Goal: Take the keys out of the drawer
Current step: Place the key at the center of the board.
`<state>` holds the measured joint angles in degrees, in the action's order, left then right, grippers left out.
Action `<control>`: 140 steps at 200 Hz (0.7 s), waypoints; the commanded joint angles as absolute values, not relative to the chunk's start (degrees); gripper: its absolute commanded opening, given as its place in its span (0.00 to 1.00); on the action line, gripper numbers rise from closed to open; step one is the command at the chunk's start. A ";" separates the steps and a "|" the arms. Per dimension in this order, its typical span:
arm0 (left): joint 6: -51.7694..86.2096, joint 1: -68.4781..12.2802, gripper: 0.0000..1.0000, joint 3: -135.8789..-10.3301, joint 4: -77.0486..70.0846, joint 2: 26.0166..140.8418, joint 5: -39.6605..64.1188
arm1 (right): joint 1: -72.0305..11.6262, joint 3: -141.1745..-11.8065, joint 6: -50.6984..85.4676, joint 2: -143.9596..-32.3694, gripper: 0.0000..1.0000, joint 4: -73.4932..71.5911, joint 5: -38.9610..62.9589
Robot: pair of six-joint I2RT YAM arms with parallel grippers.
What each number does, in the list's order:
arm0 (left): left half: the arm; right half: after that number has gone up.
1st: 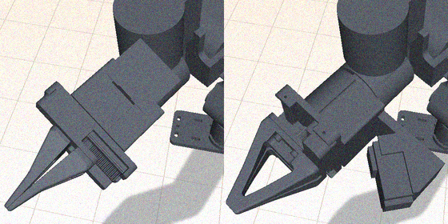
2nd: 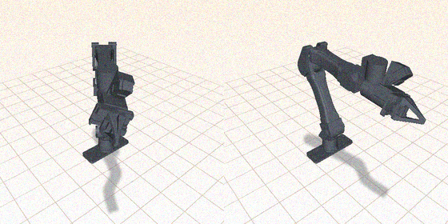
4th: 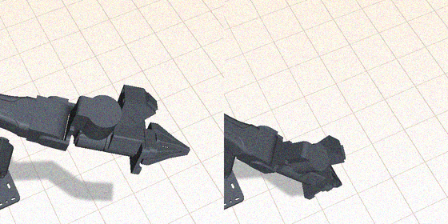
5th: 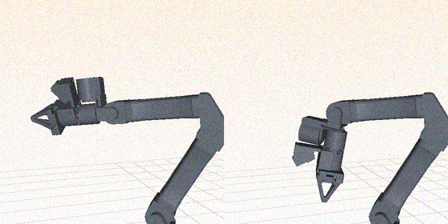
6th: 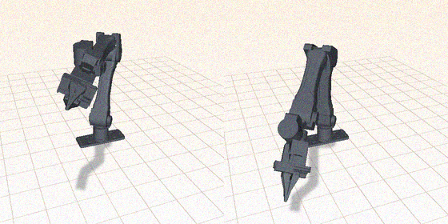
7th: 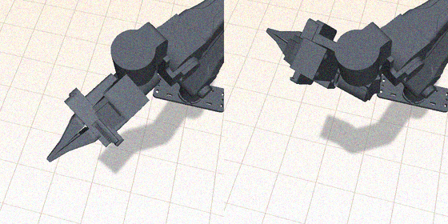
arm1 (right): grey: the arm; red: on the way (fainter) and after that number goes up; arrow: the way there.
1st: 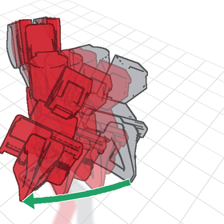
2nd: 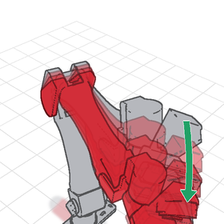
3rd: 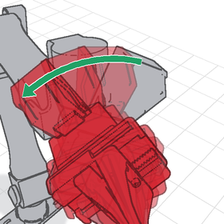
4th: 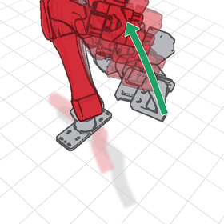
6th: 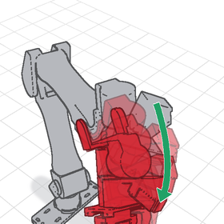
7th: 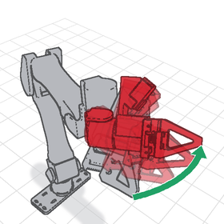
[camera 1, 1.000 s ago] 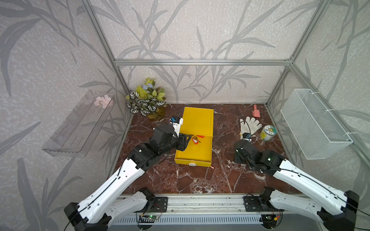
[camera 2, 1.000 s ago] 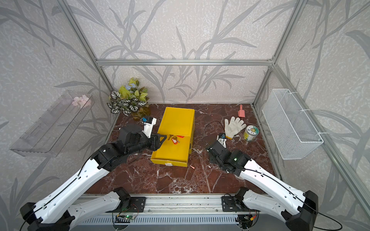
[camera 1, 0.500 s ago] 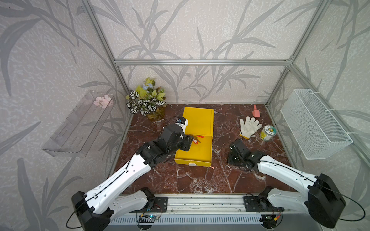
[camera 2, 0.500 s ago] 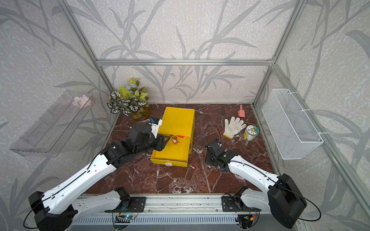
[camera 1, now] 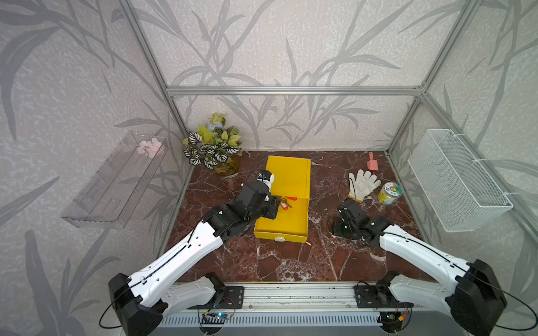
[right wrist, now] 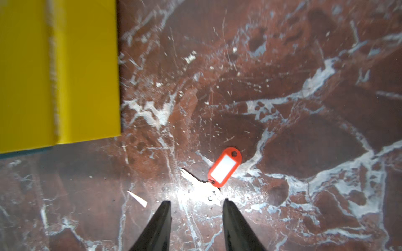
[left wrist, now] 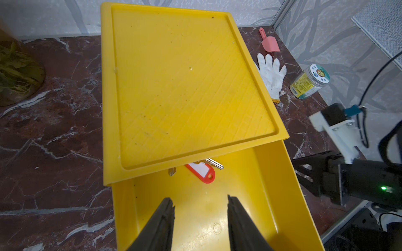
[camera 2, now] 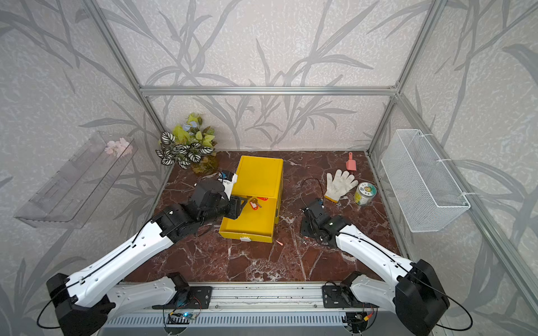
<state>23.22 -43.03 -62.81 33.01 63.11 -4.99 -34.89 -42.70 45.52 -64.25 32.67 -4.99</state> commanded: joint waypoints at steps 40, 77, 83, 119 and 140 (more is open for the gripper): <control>27.68 -47.56 0.40 -63.33 33.45 64.08 -12.25 | -34.79 -57.98 40.38 -63.06 0.42 35.35 -8.28; 27.92 -49.22 0.41 -63.63 30.94 68.53 -13.37 | -34.80 -65.08 36.97 -66.51 0.43 31.08 -7.94; 28.08 -49.22 0.41 -63.62 30.51 69.30 -13.27 | -34.72 -66.10 36.92 -67.18 0.44 30.32 -7.48; 30.13 -49.35 0.42 -62.70 28.73 70.88 -14.68 | -35.01 -71.73 34.27 -73.04 0.52 28.22 -3.54; 31.01 -49.35 0.43 -61.23 27.38 70.67 -16.91 | -35.48 -72.84 34.19 -75.31 0.52 26.61 -1.88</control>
